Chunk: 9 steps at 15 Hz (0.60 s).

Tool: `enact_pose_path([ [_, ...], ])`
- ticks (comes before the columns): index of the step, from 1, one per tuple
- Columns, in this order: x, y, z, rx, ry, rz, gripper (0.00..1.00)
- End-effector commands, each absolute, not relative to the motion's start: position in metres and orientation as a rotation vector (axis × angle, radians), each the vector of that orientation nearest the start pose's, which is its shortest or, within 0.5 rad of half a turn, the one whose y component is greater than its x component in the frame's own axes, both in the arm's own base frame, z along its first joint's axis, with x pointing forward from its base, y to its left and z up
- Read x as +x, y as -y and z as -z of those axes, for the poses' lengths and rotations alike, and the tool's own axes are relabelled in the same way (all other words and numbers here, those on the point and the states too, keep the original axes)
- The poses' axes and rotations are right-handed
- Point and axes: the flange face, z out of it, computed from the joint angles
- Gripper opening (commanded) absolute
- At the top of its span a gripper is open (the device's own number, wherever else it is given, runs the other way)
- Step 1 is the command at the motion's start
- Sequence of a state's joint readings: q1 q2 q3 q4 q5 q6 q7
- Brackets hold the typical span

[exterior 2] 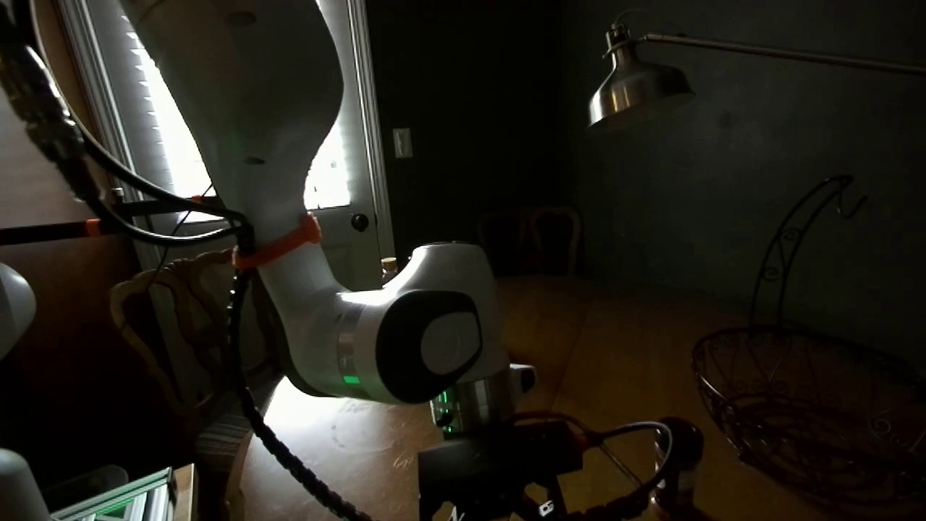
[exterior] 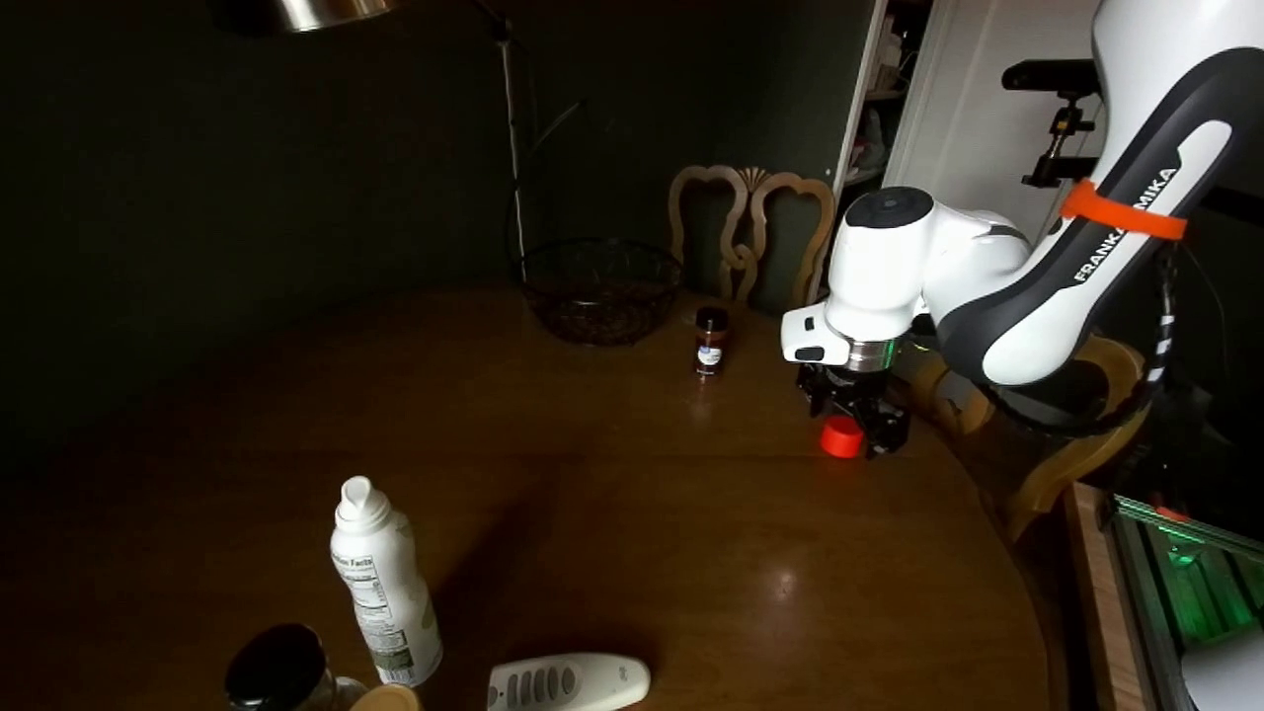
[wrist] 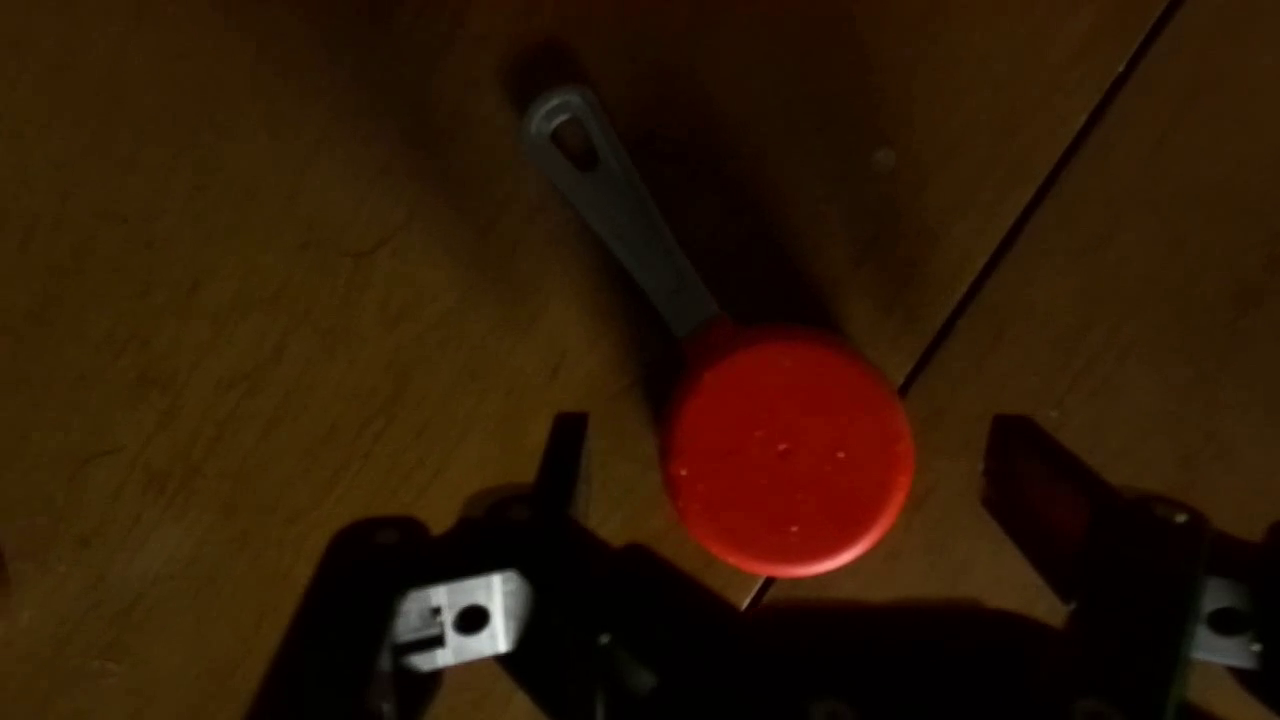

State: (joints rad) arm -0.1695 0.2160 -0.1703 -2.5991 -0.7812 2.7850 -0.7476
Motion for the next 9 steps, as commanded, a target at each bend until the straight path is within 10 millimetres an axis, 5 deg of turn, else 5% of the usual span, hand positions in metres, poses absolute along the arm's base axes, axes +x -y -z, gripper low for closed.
enact_pose_path([
  [1, 0.409, 0.117, -0.165, -2.816, 1.842, -0.3, 0.75],
  [6, 0.408, 0.117, -0.161, -2.814, 1.845, -0.307, 0.35],
  [9, 0.401, 0.117, -0.176, -2.814, 1.814, -0.305, 0.32],
])
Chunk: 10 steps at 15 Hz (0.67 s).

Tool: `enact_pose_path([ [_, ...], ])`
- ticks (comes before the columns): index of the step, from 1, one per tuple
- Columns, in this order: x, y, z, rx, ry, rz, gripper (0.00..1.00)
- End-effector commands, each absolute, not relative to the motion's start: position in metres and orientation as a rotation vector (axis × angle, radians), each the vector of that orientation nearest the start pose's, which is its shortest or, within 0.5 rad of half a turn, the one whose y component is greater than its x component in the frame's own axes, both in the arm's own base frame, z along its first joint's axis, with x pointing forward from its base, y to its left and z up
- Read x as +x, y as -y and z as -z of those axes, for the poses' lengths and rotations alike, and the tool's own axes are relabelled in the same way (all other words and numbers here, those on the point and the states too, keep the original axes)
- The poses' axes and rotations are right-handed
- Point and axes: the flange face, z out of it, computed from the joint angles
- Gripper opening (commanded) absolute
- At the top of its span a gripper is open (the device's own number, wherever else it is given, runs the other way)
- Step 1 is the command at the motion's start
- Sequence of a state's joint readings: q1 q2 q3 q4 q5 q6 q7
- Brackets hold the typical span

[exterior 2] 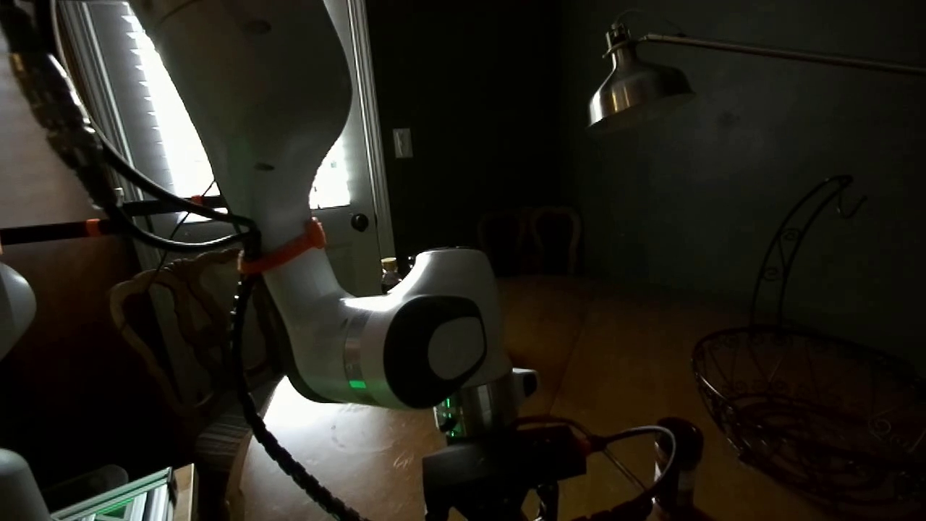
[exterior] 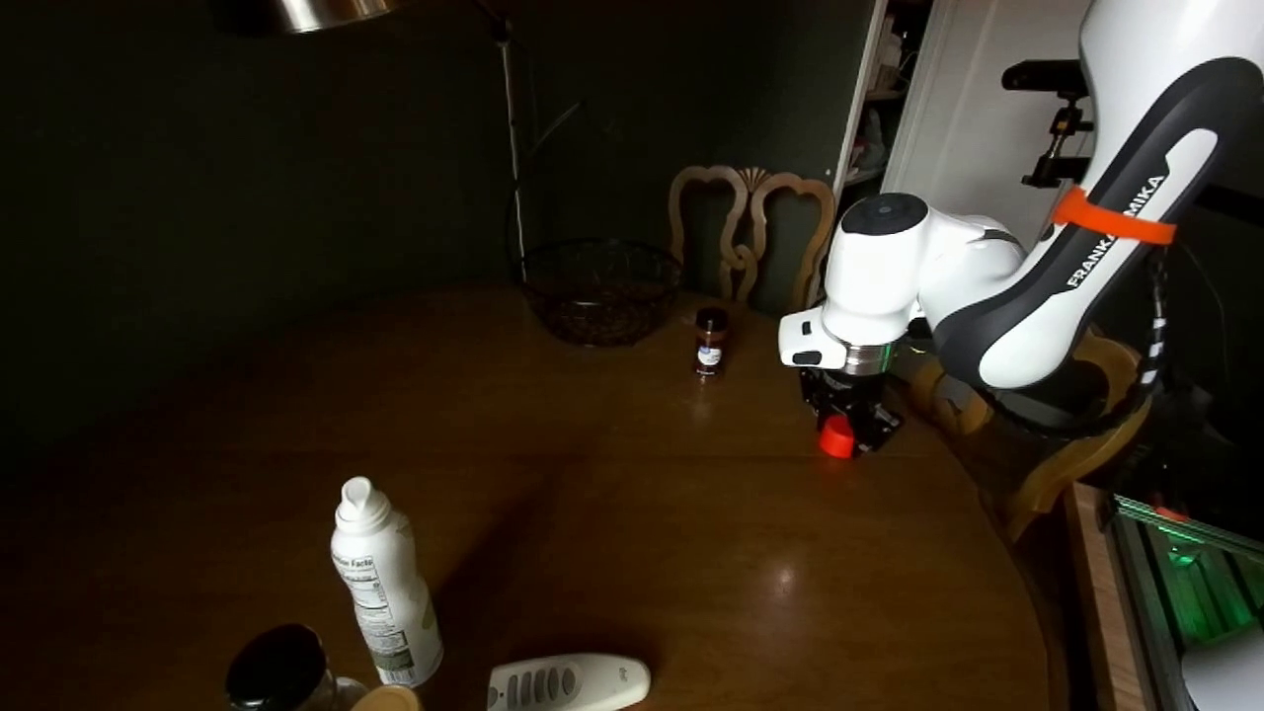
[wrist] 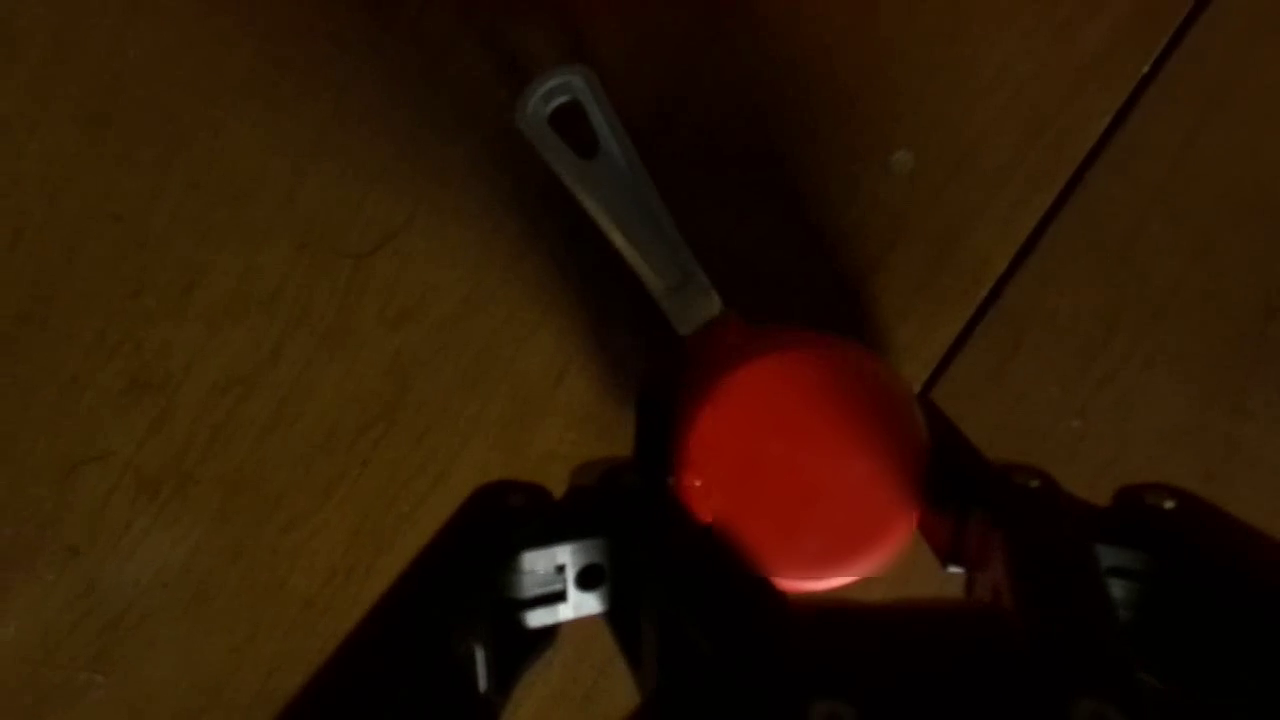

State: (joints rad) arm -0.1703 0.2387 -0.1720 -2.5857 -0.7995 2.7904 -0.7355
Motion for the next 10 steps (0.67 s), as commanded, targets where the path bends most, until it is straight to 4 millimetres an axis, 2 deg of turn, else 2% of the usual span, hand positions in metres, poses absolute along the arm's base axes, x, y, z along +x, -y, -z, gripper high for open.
enact_pose_path([
  [1, 0.397, 0.117, -0.181, -2.81, 1.798, -0.295, 0.32],
  [7, 0.356, 0.105, -0.223, -2.628, 1.701, -0.255, 0.32],
  [8, 0.355, 0.102, -0.232, -2.597, 1.688, -0.231, 0.32],
  [10, 0.359, 0.093, -0.264, -2.535, 1.636, -0.139, 0.32],
])
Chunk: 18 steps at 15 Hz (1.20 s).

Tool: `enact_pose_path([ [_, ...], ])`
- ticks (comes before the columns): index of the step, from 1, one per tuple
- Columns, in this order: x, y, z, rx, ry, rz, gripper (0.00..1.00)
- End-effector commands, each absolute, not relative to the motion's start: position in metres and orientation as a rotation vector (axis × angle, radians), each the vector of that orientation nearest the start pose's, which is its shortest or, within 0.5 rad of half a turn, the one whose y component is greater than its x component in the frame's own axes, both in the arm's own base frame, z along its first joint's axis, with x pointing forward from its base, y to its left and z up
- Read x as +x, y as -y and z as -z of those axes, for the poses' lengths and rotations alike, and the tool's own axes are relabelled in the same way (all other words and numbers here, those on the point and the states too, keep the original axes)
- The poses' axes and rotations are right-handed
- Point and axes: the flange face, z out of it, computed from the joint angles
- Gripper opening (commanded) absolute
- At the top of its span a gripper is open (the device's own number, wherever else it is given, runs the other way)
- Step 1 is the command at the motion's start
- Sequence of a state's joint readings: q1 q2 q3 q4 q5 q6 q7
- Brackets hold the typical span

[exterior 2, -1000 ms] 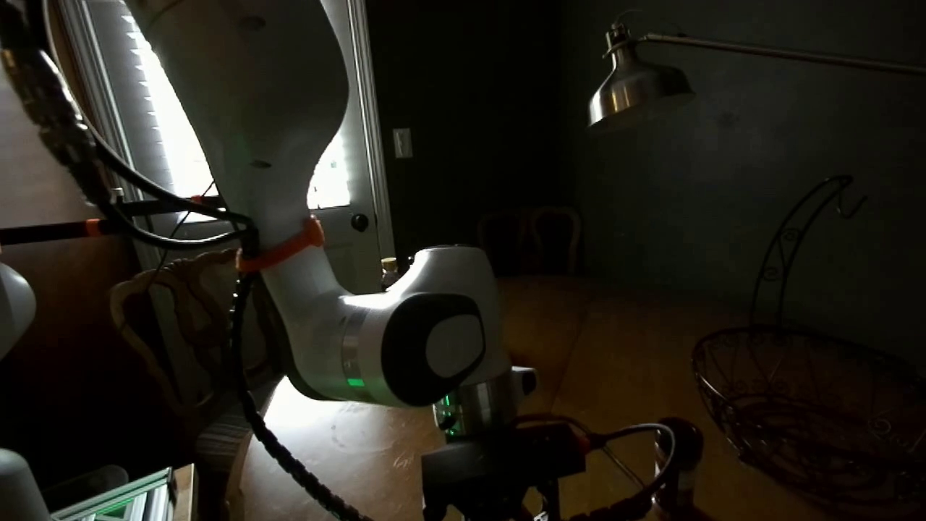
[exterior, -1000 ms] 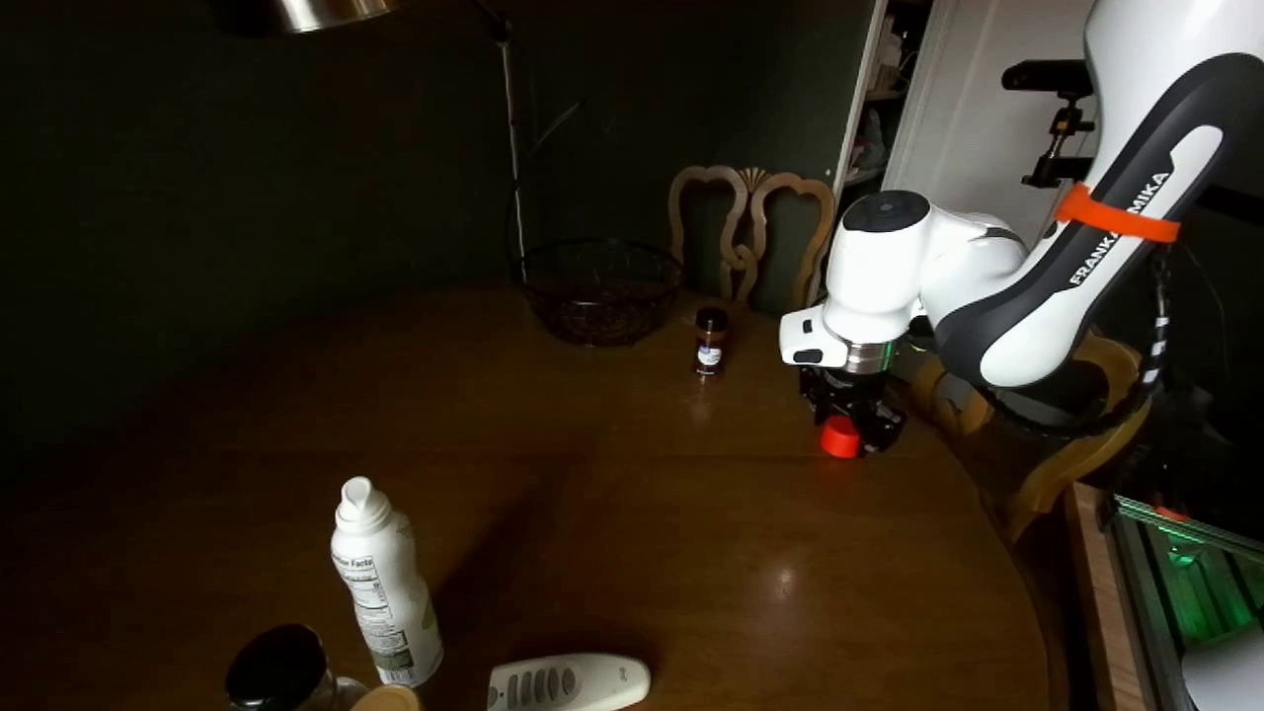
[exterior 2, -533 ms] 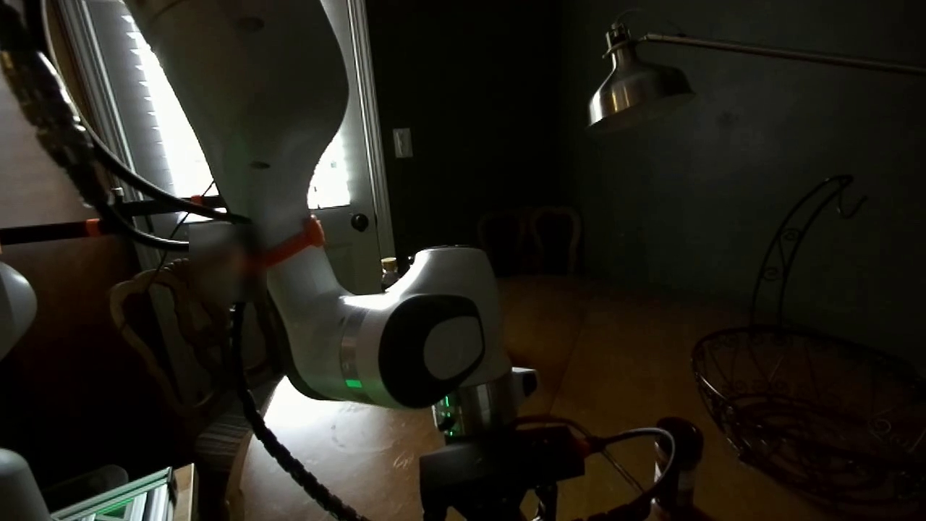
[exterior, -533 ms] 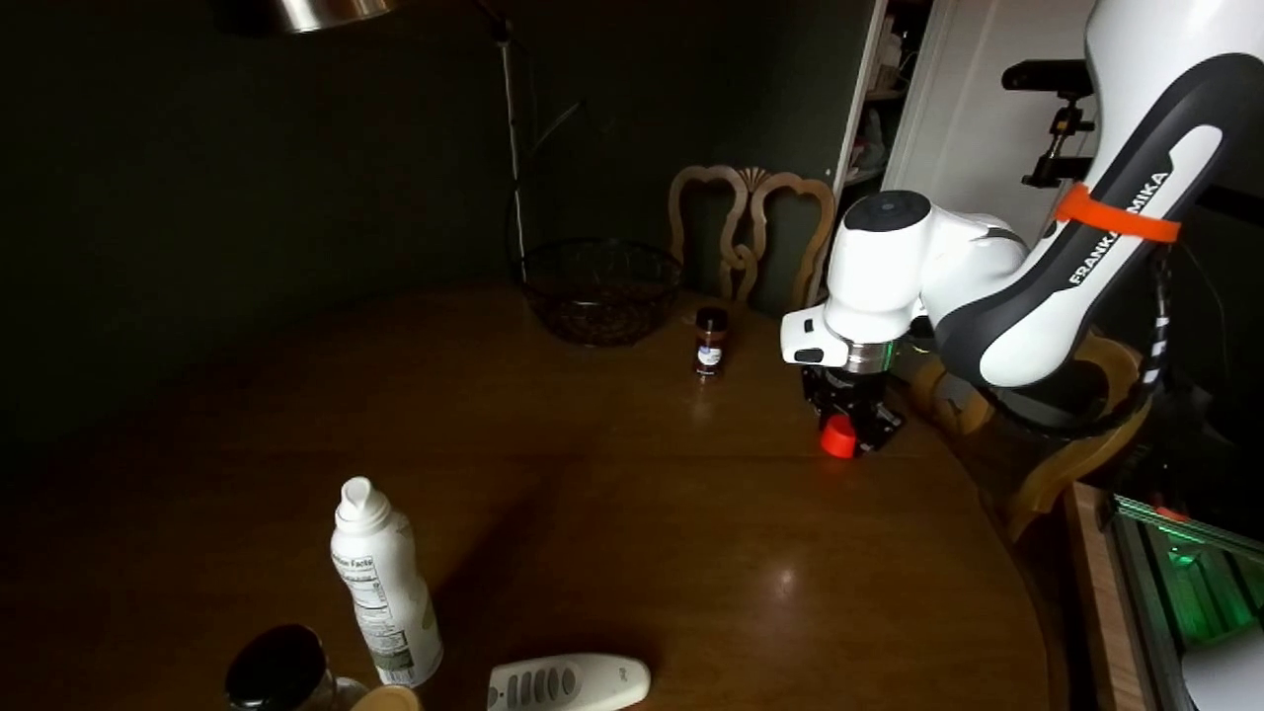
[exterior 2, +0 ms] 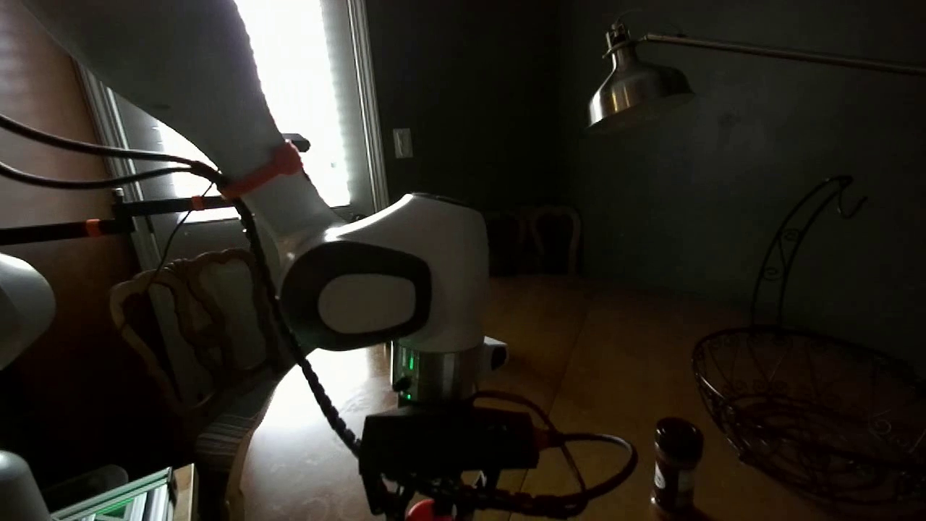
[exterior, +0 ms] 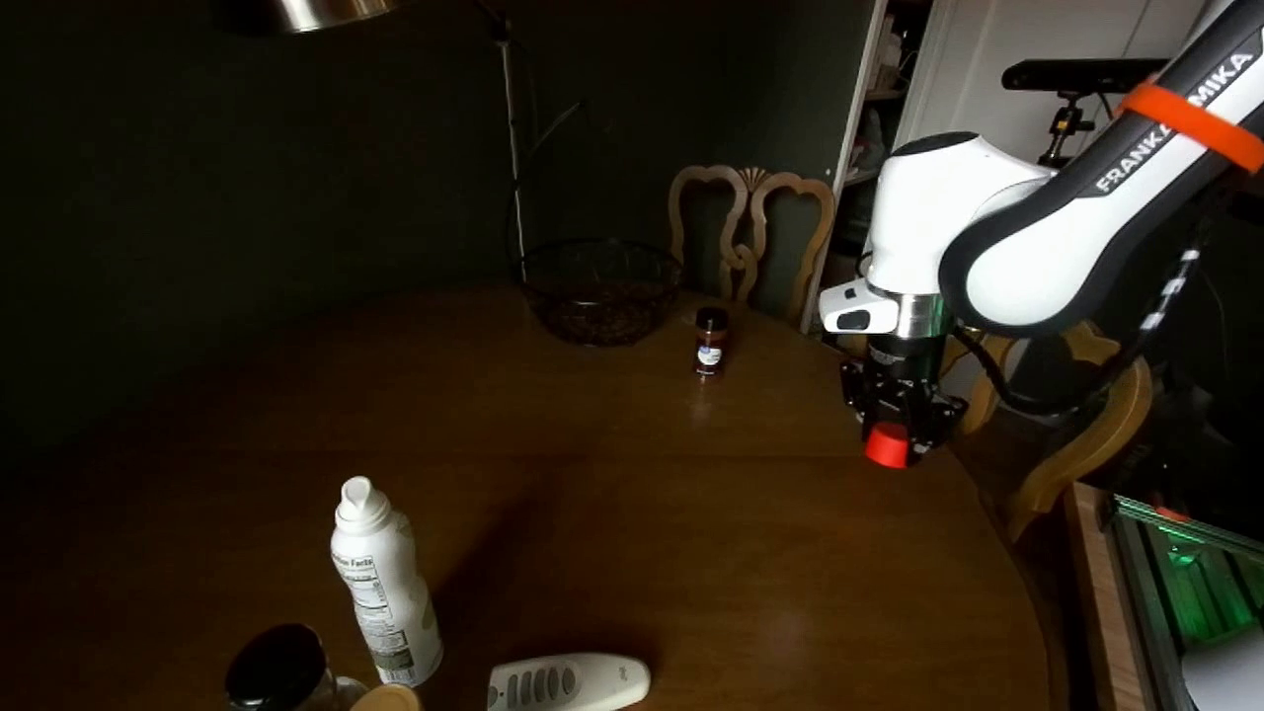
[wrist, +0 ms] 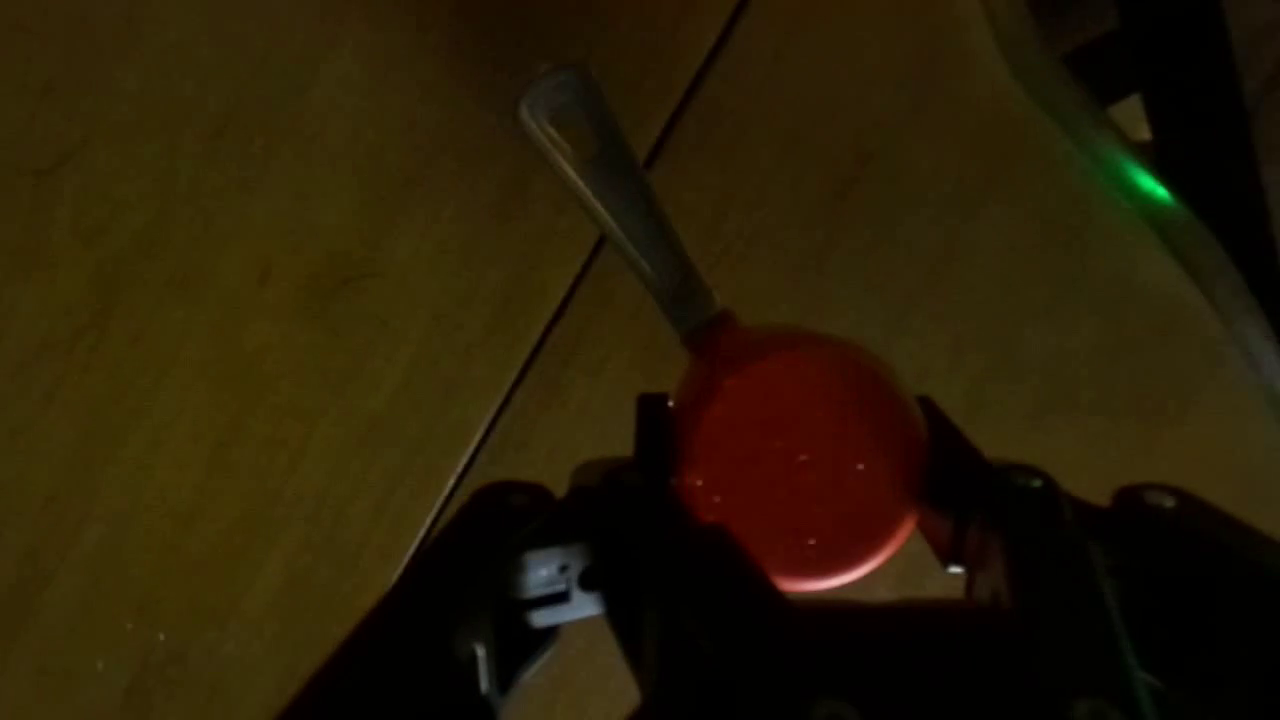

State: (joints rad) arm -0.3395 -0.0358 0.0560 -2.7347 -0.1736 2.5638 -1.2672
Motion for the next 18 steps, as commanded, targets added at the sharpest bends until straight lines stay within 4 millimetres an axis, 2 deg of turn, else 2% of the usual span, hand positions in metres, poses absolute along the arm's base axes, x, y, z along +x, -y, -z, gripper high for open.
enact_pose_path([
  [1, 0.36, 0.082, -0.289, -2.503, 1.6, -0.081, 0.32],
  [4, 0.365, 0.056, -0.344, -2.387, 1.489, 0.03, 0.32],
  [7, 0.362, 0.027, -0.413, -2.267, 1.427, 0.122, 0.32],
  [8, 0.37, 0.039, -0.38, -2.33, 1.457, 0.054, 0.32],
  [9, 0.371, 0.035, -0.396, -2.323, 1.469, 0.079, 0.57],
  [10, 0.37, 0.035, -0.4, -2.329, 1.472, 0.087, 0.57],
  [15, 0.37, 0.038, -0.382, -2.324, 1.443, 0.05, 0.57],
  [16, 0.37, 0.038, -0.382, -2.323, 1.441, 0.048, 0.32],
  [18, 0.374, 0.014, -0.398, -2.301, 1.5, 0.087, 0.32],
])
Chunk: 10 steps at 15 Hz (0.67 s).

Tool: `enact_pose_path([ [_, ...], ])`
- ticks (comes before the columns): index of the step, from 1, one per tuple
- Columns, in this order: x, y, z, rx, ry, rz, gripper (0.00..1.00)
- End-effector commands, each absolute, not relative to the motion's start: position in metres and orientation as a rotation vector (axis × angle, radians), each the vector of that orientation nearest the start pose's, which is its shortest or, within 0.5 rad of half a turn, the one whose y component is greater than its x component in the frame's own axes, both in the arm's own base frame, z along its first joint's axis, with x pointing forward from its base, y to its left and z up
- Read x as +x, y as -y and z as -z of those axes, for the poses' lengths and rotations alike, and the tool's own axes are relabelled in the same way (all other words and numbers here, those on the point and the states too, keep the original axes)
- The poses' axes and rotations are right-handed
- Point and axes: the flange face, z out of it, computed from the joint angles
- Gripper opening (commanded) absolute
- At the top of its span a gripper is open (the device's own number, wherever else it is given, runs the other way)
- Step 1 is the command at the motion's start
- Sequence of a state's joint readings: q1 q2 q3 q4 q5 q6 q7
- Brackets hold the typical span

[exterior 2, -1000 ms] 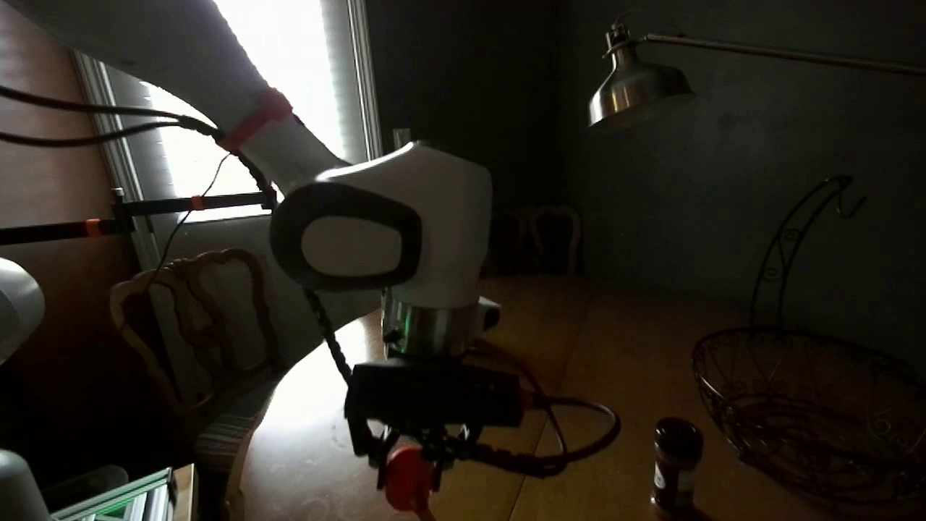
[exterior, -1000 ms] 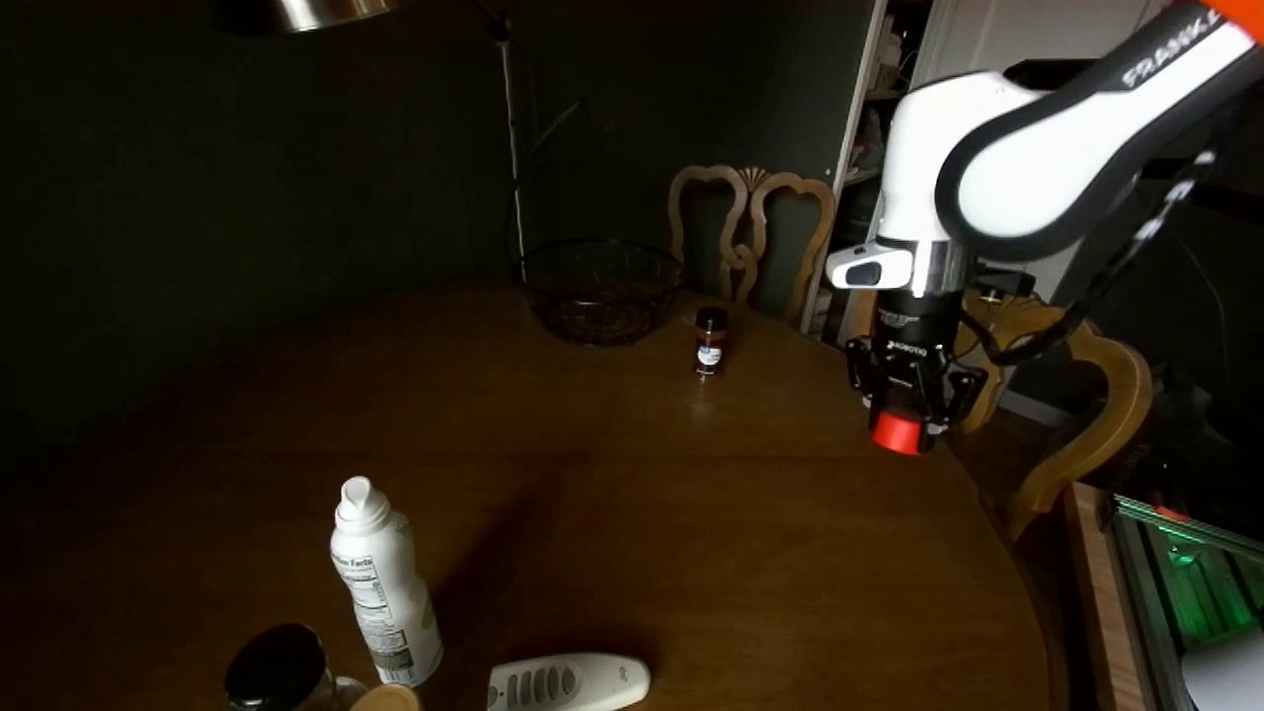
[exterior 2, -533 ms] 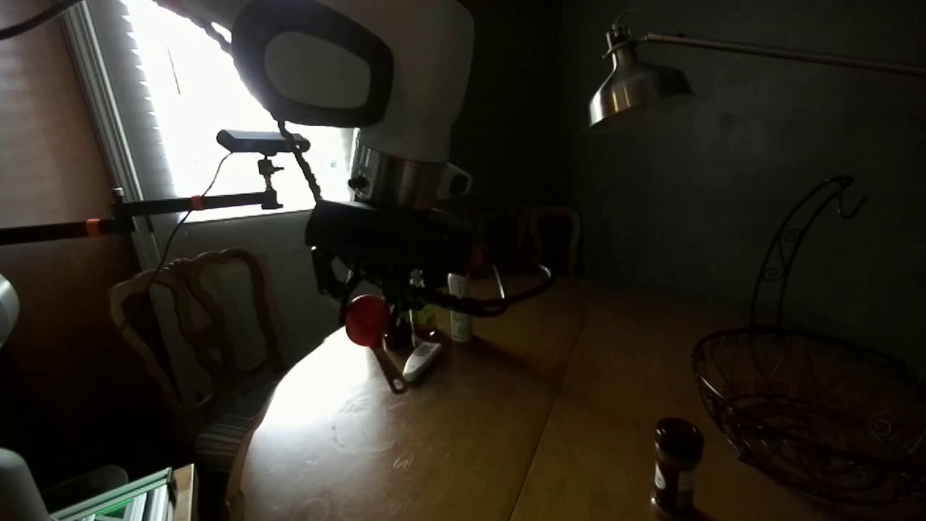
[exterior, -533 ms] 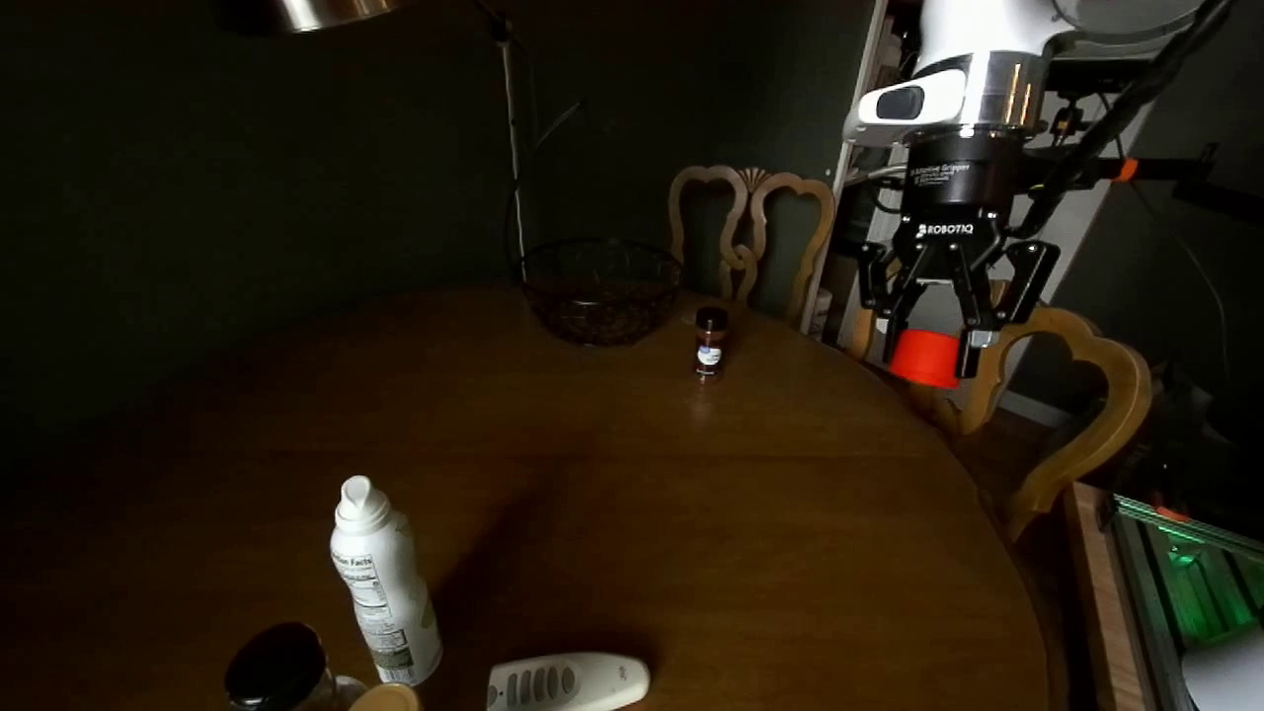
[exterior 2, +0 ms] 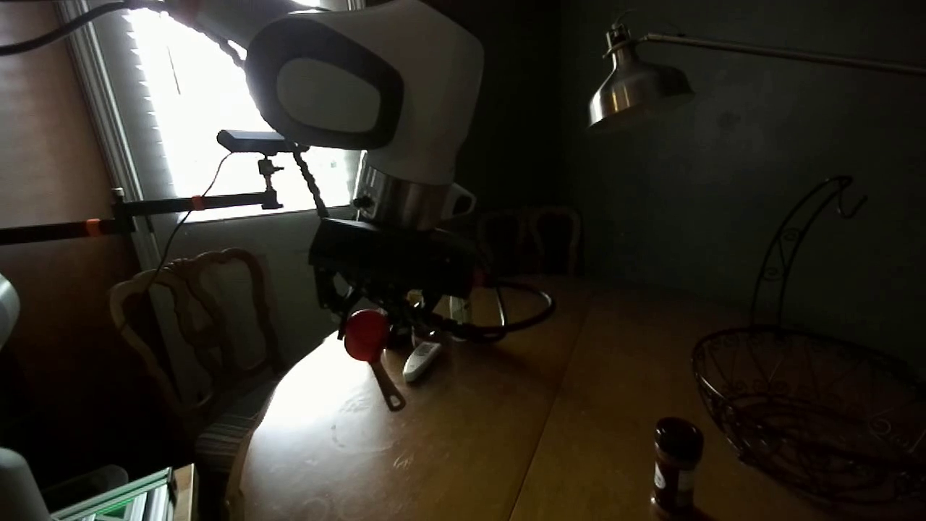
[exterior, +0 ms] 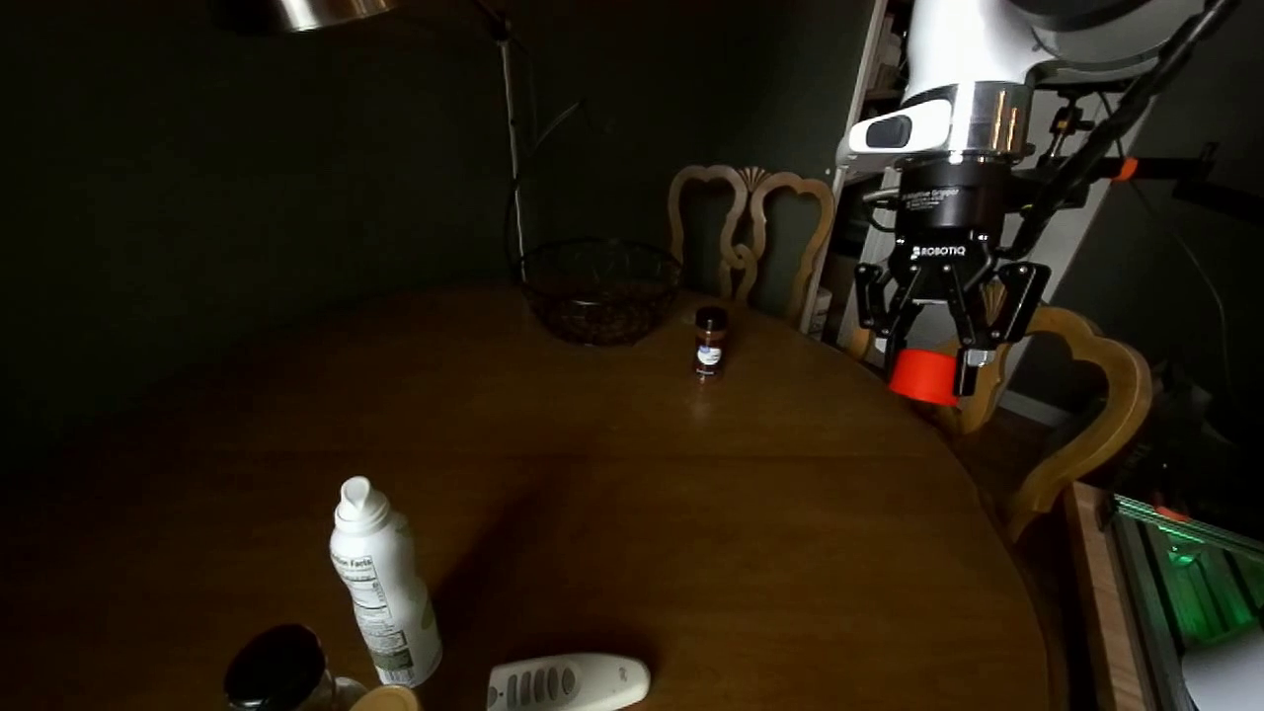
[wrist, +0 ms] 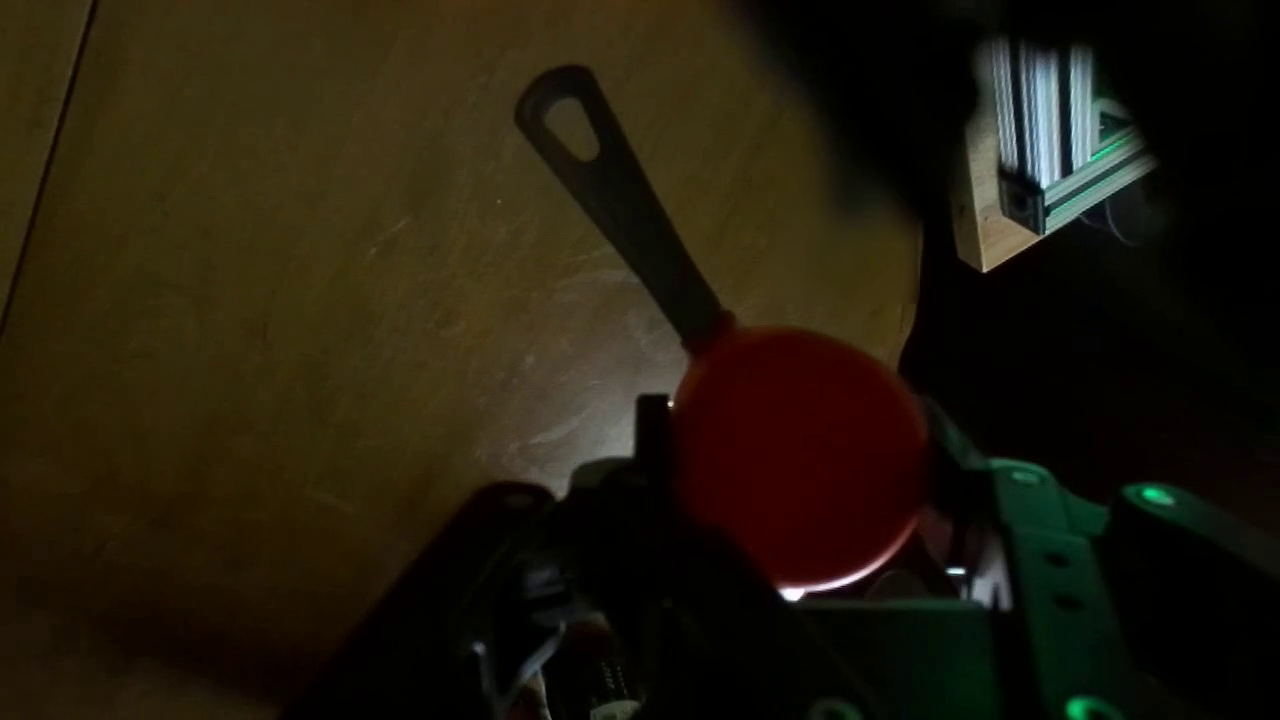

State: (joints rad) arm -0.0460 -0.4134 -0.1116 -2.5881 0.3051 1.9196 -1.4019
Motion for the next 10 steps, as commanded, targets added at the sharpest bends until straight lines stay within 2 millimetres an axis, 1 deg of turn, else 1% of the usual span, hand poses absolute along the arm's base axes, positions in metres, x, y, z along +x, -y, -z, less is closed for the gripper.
enact_pose_path([
  [1, 0.376, -0.003, -0.41, -2.275, 1.546, 0.113, 0.32],
  [6, 0.387, -0.082, -0.464, -2.131, 1.756, 0.321, 0.32],
  [8, 0.389, -0.109, -0.478, -2.091, 1.843, 0.402, 0.32],
  [10, 0.387, -0.133, -0.484, -2.049, 1.93, 0.466, 0.32],
])
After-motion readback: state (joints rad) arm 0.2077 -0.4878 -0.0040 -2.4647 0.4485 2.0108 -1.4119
